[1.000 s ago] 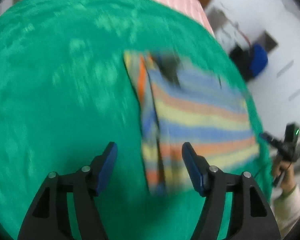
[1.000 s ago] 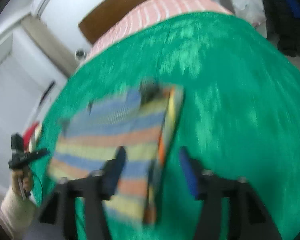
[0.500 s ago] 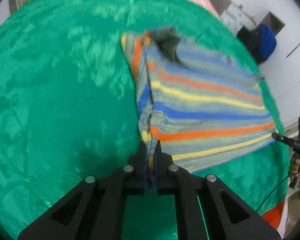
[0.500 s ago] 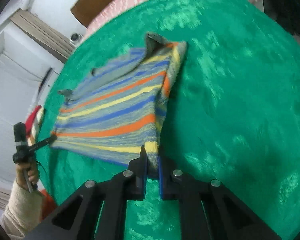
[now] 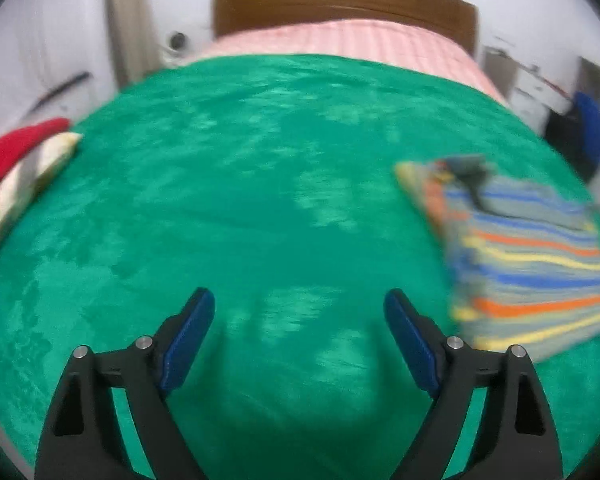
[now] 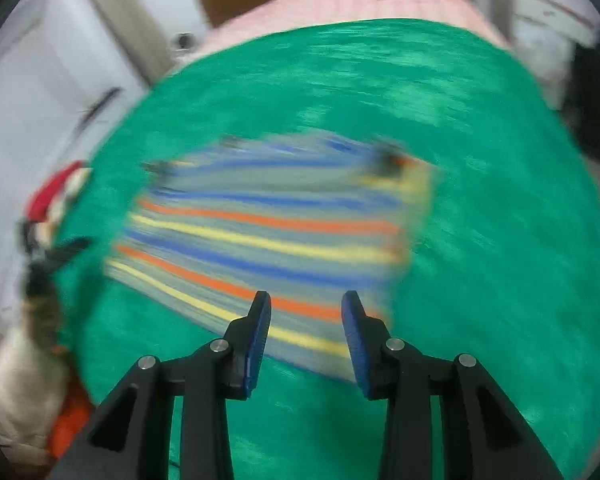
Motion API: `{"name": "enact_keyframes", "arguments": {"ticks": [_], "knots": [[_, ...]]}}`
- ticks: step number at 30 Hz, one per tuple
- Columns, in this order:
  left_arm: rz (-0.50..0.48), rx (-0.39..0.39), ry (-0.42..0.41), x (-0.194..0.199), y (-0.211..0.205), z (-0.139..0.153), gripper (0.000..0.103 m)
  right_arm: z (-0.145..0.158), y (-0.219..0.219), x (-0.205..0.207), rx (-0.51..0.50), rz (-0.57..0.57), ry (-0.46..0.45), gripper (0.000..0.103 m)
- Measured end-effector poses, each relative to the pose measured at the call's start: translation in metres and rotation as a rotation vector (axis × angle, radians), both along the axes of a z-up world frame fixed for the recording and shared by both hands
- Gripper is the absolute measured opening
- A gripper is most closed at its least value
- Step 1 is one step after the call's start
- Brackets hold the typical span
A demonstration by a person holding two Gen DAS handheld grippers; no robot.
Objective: Fold small clothes
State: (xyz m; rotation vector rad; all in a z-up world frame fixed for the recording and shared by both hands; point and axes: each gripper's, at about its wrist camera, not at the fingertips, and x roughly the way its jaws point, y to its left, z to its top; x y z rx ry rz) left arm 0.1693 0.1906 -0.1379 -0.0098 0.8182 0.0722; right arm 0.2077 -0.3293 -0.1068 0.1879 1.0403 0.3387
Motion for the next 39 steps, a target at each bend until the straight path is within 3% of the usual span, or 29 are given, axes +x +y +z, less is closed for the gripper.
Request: {"name": "enact_keyframes", "arguments": {"ticks": [2, 4, 6, 8, 9, 12, 13, 15, 18, 22, 25, 28, 30, 31, 34, 37, 39], "knots": [[0.032, 0.026, 0.025, 0.004, 0.005, -0.024, 0.089, -0.007, 0.034, 0.034, 0.096, 0.056, 0.064, 0.038], [0.034, -0.012, -0.003, 0.001, 0.009, -0.031, 0.090, -0.026, 0.065, 0.073, 0.132, 0.078, 0.147, 0.038], [0.044, -0.004, -0.004, 0.000, 0.010, -0.032, 0.094, -0.054, 0.093, 0.118, 0.089, 0.087, 0.244, 0.038], [0.042, -0.002, -0.008, 0.002, 0.007, -0.035, 0.095, -0.074, 0.111, 0.165, 0.004, 0.064, 0.280, 0.037], [0.040, -0.005, -0.008, 0.000, 0.009, -0.036, 0.095, -0.074, 0.114, 0.185, 0.002, 0.036, 0.245, 0.037], [0.037, -0.023, -0.010, 0.000, 0.017, -0.034, 0.096, -0.043, 0.109, 0.222, 0.048, -0.077, 0.010, 0.037], [0.036, -0.027, -0.013, 0.000, 0.018, -0.033, 0.096, -0.028, 0.105, 0.223, 0.078, -0.102, -0.063, 0.037], [0.036, -0.027, -0.018, 0.000, 0.016, -0.034, 0.096, -0.011, 0.105, 0.216, 0.132, -0.096, -0.110, 0.038], [0.037, -0.018, -0.023, -0.001, 0.015, -0.035, 0.096, -0.006, 0.124, 0.192, 0.092, 0.038, -0.028, 0.038], [0.038, -0.014, -0.028, -0.002, 0.014, -0.035, 0.096, -0.040, 0.181, 0.156, -0.060, 0.299, 0.176, 0.038], [0.037, -0.015, -0.029, -0.002, 0.014, -0.036, 0.096, -0.066, 0.226, 0.160, -0.128, 0.382, 0.225, 0.038], [0.036, -0.021, -0.031, -0.003, 0.015, -0.036, 0.096, -0.051, 0.250, 0.196, -0.053, 0.292, 0.042, 0.037], [0.036, -0.022, -0.031, -0.002, 0.015, -0.036, 0.096, -0.029, 0.251, 0.206, -0.073, 0.184, -0.130, 0.038], [0.035, -0.022, -0.032, -0.002, 0.015, -0.036, 0.096, -0.021, 0.248, 0.208, -0.064, 0.153, -0.169, 0.038], [0.034, -0.027, -0.035, -0.002, 0.015, -0.036, 0.096, -0.011, 0.241, 0.191, -0.028, 0.171, -0.154, 0.042], [0.034, -0.024, -0.036, -0.002, 0.014, -0.036, 0.096, -0.016, 0.254, 0.140, -0.048, 0.331, -0.115, 0.042], [0.034, -0.024, -0.036, -0.003, 0.014, -0.036, 0.096, -0.037, 0.281, 0.098, -0.065, 0.449, -0.078, 0.042]]}}
